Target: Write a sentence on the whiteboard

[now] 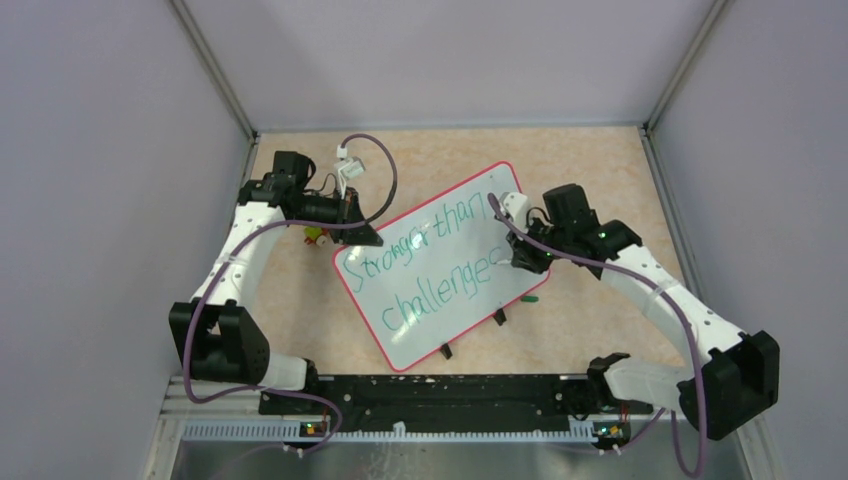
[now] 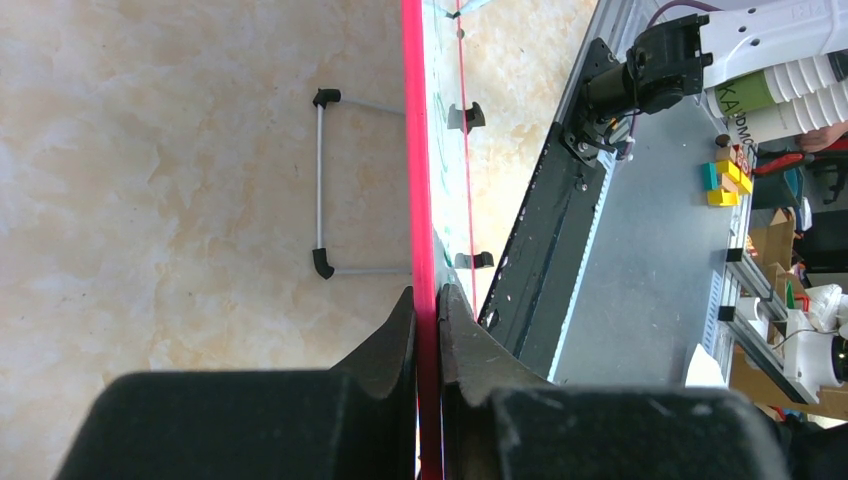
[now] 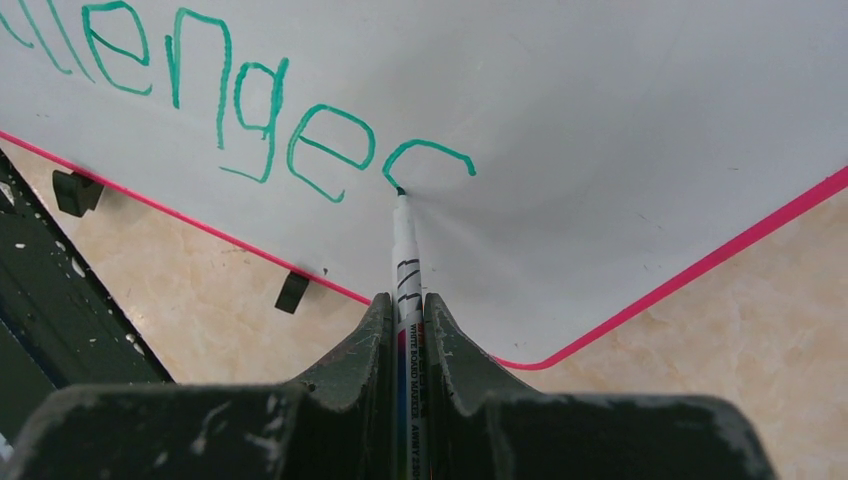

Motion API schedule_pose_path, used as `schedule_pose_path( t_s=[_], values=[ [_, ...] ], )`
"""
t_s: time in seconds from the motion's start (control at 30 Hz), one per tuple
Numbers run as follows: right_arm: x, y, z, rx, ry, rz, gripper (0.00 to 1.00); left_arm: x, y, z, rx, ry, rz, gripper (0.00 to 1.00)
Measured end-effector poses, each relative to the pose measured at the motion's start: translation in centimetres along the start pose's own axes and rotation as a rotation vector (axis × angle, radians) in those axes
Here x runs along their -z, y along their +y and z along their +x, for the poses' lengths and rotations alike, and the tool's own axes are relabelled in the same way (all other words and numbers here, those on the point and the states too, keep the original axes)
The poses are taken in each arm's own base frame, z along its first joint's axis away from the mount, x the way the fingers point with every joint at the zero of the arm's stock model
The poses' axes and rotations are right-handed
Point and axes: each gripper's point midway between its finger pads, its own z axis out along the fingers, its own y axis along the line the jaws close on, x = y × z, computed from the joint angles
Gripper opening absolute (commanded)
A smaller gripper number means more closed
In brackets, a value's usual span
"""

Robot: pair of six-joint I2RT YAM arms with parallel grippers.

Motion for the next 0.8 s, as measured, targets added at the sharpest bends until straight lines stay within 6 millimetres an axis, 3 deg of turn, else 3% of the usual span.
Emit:
schedule_pose_path(
  t_s=[0.4,0.8],
  values=[
    [0.3,-1.1,1.4,-0.003,0.038,0.04,0.0,0.0,0.0,0.0,0.0,0.0,-0.001,0.0],
    [-0.1,-0.1,3.8,-0.016,0.094,0.011,0.0,0.0,0.0,0.0,0.001,0.0,0.0,0.0]
  ],
)
